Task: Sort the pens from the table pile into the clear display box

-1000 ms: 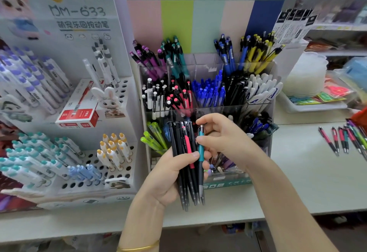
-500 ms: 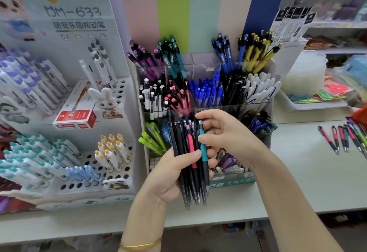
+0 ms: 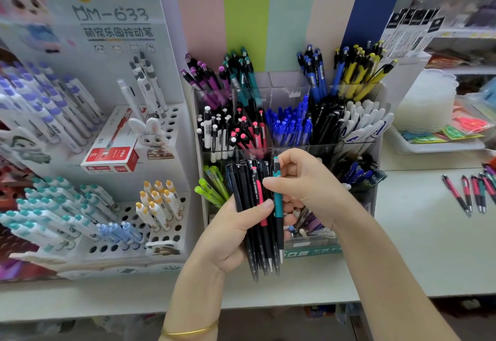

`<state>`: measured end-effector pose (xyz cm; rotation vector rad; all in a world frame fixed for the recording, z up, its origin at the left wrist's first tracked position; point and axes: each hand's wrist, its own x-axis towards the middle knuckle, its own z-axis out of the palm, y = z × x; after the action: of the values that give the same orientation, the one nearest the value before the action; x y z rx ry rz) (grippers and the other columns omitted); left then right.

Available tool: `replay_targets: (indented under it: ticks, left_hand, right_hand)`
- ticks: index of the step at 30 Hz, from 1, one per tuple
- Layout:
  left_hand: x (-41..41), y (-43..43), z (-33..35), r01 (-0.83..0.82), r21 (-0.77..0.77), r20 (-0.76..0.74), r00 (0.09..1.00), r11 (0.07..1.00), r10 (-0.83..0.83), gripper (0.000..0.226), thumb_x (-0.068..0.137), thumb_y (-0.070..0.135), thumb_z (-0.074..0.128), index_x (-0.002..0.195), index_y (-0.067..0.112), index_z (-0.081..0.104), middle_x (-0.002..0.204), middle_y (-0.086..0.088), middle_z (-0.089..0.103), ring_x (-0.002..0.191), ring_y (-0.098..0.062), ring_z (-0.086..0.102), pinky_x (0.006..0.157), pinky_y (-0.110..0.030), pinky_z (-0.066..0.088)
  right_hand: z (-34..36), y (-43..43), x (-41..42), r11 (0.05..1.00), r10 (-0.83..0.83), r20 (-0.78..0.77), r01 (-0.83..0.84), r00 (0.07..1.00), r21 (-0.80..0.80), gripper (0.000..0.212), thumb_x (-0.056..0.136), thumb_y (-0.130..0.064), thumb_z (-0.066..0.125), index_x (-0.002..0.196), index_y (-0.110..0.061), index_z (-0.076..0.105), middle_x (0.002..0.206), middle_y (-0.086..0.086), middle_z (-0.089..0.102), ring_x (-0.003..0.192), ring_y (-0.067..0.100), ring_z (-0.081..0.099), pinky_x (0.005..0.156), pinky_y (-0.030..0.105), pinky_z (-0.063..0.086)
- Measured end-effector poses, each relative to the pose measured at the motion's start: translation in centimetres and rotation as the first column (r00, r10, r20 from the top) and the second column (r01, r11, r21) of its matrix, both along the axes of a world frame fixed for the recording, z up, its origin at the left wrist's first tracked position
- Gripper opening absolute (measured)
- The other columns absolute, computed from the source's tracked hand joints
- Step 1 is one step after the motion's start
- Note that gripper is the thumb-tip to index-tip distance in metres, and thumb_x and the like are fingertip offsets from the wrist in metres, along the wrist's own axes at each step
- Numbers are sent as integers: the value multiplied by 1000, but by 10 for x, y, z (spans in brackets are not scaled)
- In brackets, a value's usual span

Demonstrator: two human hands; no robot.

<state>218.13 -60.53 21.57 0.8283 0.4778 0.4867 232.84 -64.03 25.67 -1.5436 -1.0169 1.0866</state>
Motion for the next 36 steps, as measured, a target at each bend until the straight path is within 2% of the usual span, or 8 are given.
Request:
replay_targets:
  ticks: [3, 7, 16, 22, 26, 29, 33, 36]
  left_hand:
    - [1, 0, 1, -23, 9, -23, 999, 1000, 23, 49, 84, 10, 62, 129, -2, 49, 97, -17, 67, 90, -32, 65, 90, -65, 47]
    - [1, 1, 4, -45, -25, -3, 999, 999, 45, 42, 89, 10, 62, 127, -2, 49, 88, -14, 66, 77, -26, 66, 63, -39, 56]
    - [1, 0, 12, -115, 53, -97, 988, 992, 120, 34, 86, 9, 59, 119, 4, 54, 83, -12, 63, 66, -21, 65, 55, -35, 57]
    - [-4, 3, 17, -105, 25, -44, 993, 994, 106, 43, 78, 13, 60, 120, 4, 52, 77, -11, 66, 58, -20, 65, 52, -29, 55]
    - [-3, 1, 17, -141, 11, -78, 987, 990, 141, 33, 86, 6, 57, 119, 5, 52, 68, -7, 65, 53, -18, 63, 48, -28, 53]
    - [-3, 0, 17, -168, 22, -109, 980, 986, 169, 23, 89, 4, 55, 111, 12, 54, 63, -1, 64, 50, -14, 61, 46, -28, 53]
    - [-3, -1, 18, -184, 69, -130, 973, 980, 192, 31, 86, 8, 59, 117, 16, 53, 67, 0, 66, 53, -12, 60, 46, -26, 50]
    - [-4, -2, 22, -191, 56, -126, 972, 980, 196, 32, 90, 5, 57, 120, 14, 52, 76, -3, 71, 58, -13, 67, 47, -24, 51]
  right_hand:
    - [3, 3, -1, 999, 41, 30, -40, 999, -22, 21, 86, -9, 69, 98, -8, 52, 70, 4, 50, 44, 10, 47, 40, 20, 41]
    - [6, 7, -3, 995, 102, 58, -100, 993, -27, 23, 83, -7, 71, 100, -14, 57, 71, 3, 53, 46, 7, 48, 43, 18, 41]
    - [6, 17, -11, 996, 77, 319, -86, 945, 13, 34, 74, -26, 79, 89, -19, 49, 66, -10, 43, 60, 9, 43, 58, 26, 43]
    - [10, 18, -4, 995, 101, 113, -103, 989, 12, 30, 78, -12, 77, 99, -11, 56, 75, 0, 52, 44, 4, 45, 41, 15, 35]
    - [11, 17, -7, 992, 46, 373, -88, 927, 95, 49, 76, -19, 79, 116, -27, 52, 85, -17, 51, 66, -3, 48, 62, 17, 42]
    - [15, 17, -10, 980, 86, 526, -166, 846, 107, 44, 79, -23, 77, 119, -29, 59, 78, -30, 47, 70, -18, 45, 69, 8, 32]
    - [15, 21, -12, 980, 90, 563, -174, 821, 98, 40, 79, -23, 76, 117, -25, 64, 78, -27, 47, 71, -15, 46, 74, 8, 35]
    - [15, 23, -12, 983, 71, 522, -148, 850, 106, 32, 78, -20, 77, 107, -26, 66, 79, -24, 51, 75, -8, 49, 79, 19, 41]
